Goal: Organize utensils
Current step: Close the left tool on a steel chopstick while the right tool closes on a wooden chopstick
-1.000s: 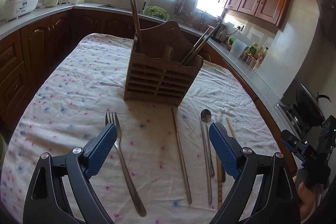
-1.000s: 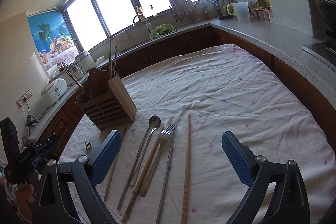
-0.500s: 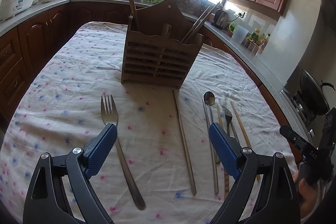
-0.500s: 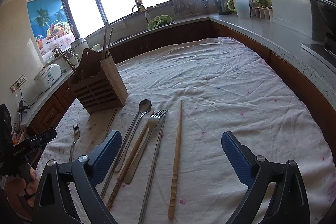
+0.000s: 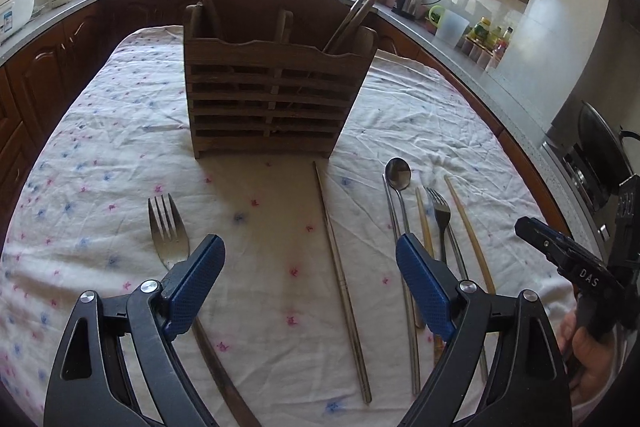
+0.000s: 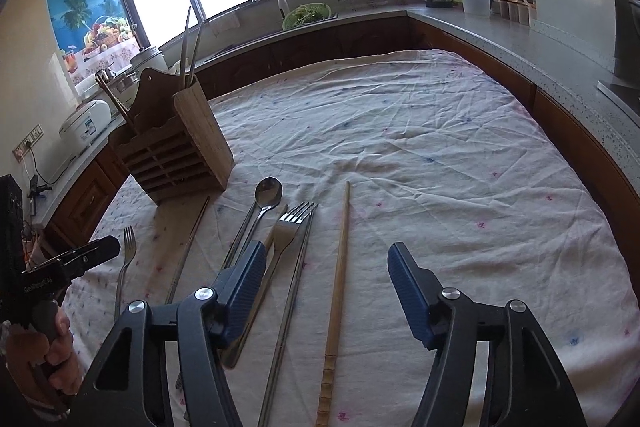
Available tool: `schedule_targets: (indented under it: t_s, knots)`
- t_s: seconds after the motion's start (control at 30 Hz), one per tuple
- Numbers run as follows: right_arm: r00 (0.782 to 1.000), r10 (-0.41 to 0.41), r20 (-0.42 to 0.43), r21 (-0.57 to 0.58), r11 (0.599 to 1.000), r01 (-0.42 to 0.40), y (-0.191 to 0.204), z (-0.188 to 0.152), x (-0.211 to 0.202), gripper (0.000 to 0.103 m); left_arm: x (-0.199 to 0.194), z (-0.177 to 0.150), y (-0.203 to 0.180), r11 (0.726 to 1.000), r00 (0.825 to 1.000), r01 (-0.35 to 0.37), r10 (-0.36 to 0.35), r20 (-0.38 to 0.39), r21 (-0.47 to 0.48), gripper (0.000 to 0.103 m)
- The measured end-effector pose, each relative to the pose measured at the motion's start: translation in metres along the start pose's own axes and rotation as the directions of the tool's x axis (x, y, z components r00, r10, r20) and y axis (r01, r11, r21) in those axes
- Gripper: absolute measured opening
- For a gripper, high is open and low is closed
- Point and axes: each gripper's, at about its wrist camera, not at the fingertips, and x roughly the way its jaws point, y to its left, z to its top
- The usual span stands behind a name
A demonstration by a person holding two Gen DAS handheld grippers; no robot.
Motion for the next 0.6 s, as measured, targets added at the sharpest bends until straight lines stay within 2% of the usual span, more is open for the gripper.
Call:
schedule_targets:
  t_s: [0.33,0.47,0.6]
  knots:
    - [0.998,-0.001,-0.061,-0.005,1.0,0.001,-0.009,0.021,0.041,0.049,0.048,0.027,-0.012,0.999,0.996,0.0,0.005,-0.089,0.051,0.07]
    - [0.995,-0.005,-0.099,-0.009,1.0,0.005,-0.012,0.028,0.063,0.043,0.068,0.032,-0.013,0.998,0.992,0.0,0.007,-0.129,0.06,0.056]
    - [0.992,-0.014,-0.128,-0.03,1.0,0.01,-0.012,0.034,0.08,0.035,0.086,0.037,-0.013,0.998,0.987,0.003,0.007,-0.158,0.065,0.049]
